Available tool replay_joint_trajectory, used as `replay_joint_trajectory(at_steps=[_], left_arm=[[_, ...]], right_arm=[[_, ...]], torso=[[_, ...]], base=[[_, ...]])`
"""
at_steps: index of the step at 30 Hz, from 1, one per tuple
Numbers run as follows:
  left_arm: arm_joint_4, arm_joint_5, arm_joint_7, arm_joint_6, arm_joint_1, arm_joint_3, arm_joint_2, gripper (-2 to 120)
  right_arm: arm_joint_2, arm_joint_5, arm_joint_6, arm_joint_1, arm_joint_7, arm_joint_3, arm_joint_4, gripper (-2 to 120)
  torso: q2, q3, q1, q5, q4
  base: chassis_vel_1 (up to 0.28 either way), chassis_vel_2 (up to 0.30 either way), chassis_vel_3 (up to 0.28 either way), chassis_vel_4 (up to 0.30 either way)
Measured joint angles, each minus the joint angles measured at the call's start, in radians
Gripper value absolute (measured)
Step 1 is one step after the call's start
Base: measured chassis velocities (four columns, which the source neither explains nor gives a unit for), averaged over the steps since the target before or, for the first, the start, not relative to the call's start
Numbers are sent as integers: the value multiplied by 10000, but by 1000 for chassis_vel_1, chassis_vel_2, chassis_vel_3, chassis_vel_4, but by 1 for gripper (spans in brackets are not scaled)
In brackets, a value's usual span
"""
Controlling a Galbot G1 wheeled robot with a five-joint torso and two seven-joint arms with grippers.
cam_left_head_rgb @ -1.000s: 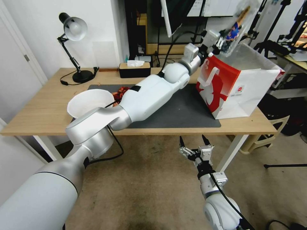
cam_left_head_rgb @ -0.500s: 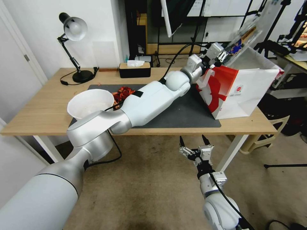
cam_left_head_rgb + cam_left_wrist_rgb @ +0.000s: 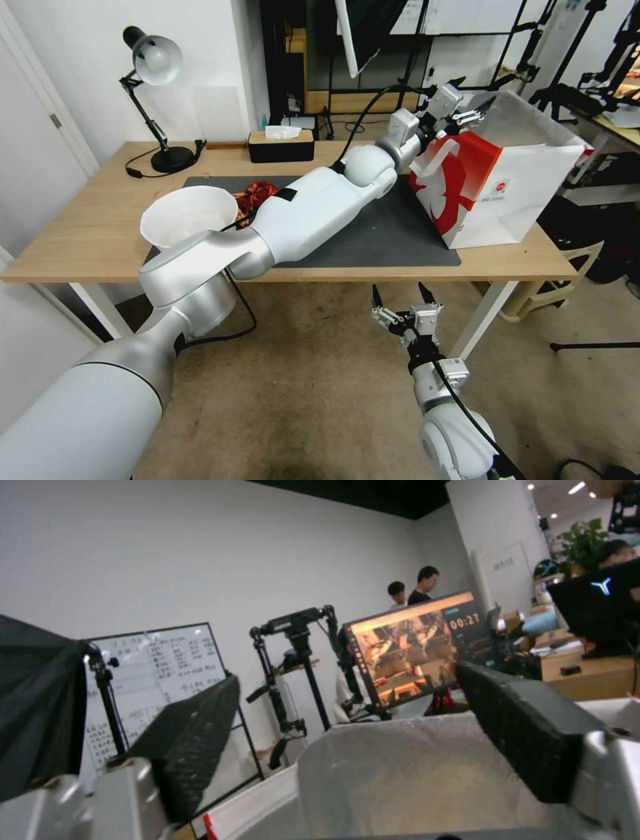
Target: Close the takeout container lid, then place the container into the takeout bag.
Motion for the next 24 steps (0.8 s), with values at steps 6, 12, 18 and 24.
replay_joint_trajectory(at_steps=[6, 12, 18, 24], left_arm=[[-472, -202, -405, 278, 117, -324, 2, 99], [-1431, -302, -997, 794, 349, -595, 12, 100], [-3349, -400, -2265, 2311, 1142, -937, 1196, 100], [-5651, 69, -3344, 3673, 2787, -1523, 2948, 100]], right_arm=[[35, -22, -1, 0, 6, -9, -20, 100], [6, -5, -2, 13, 10, -9, -6, 100], [26, 0, -15, -14, 22, 35, 43, 100], [8, 0, -10, -81, 41, 121, 147, 100]], torso=[[0, 0, 0, -1, 0], [0, 0, 0, 0, -2], [0, 0, 0, -3, 6], [0, -1, 0, -3, 1]], base=[[0, 0, 0, 0], [0, 0, 0, 0], [0, 0, 0, 0], [0, 0, 0, 0]])
